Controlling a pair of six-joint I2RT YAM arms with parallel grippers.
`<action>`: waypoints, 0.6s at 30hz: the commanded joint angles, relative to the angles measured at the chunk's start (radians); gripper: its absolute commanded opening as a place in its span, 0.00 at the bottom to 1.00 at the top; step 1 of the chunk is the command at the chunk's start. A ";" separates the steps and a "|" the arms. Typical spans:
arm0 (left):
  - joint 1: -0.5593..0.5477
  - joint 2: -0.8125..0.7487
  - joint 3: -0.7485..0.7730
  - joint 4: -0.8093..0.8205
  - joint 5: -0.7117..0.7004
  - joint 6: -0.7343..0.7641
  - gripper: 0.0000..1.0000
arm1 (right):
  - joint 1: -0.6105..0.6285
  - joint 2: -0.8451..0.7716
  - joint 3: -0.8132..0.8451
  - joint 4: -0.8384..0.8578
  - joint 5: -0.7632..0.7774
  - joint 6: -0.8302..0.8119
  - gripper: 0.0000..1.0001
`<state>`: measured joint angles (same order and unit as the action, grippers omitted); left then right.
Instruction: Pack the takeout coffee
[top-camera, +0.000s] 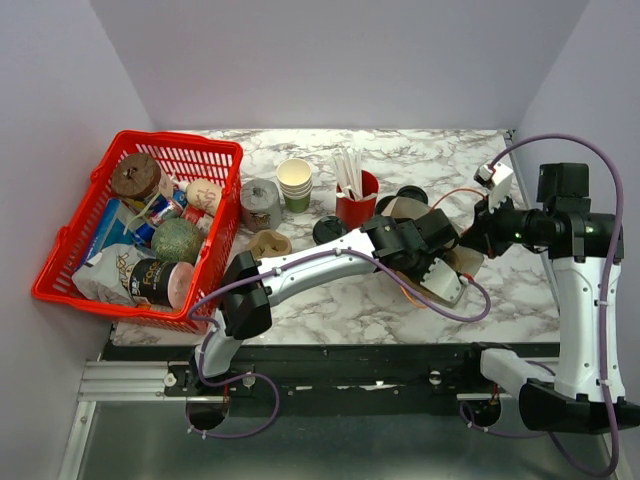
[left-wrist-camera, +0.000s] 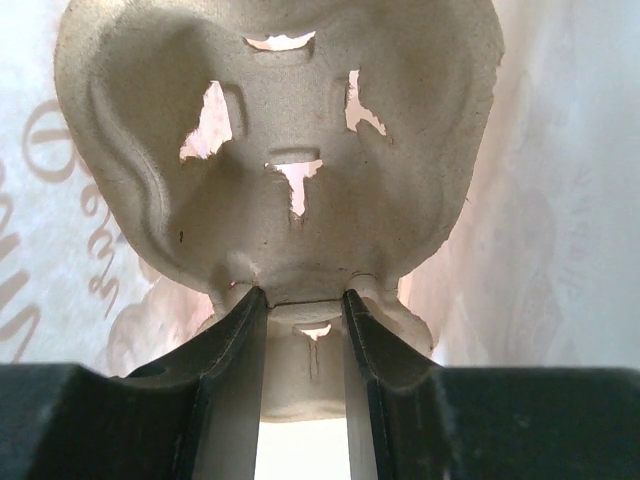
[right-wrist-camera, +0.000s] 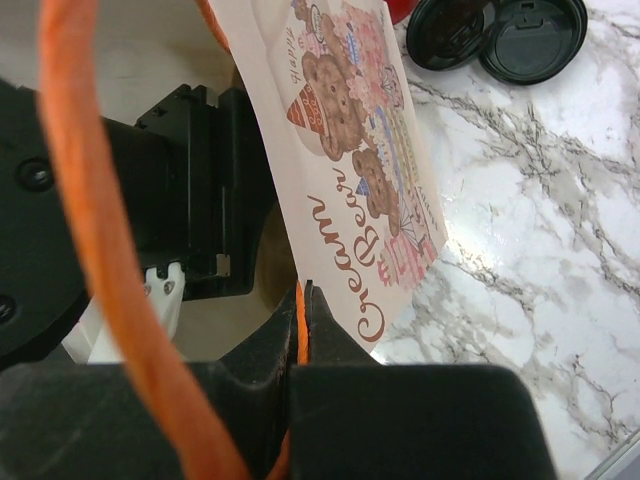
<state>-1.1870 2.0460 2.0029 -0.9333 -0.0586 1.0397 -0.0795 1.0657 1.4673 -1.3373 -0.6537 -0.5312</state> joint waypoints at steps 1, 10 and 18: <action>-0.005 -0.023 0.005 0.005 -0.012 -0.044 0.00 | 0.004 0.013 0.034 -0.191 0.031 0.023 0.01; 0.000 -0.014 -0.027 0.024 0.026 -0.015 0.00 | 0.004 0.014 0.010 -0.189 0.016 0.023 0.01; 0.010 -0.010 -0.039 0.050 0.034 0.002 0.41 | 0.004 0.028 0.007 -0.191 0.031 0.031 0.01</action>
<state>-1.1854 2.0460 1.9709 -0.8986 -0.0479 1.0321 -0.0795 1.0878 1.4704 -1.3373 -0.6365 -0.5224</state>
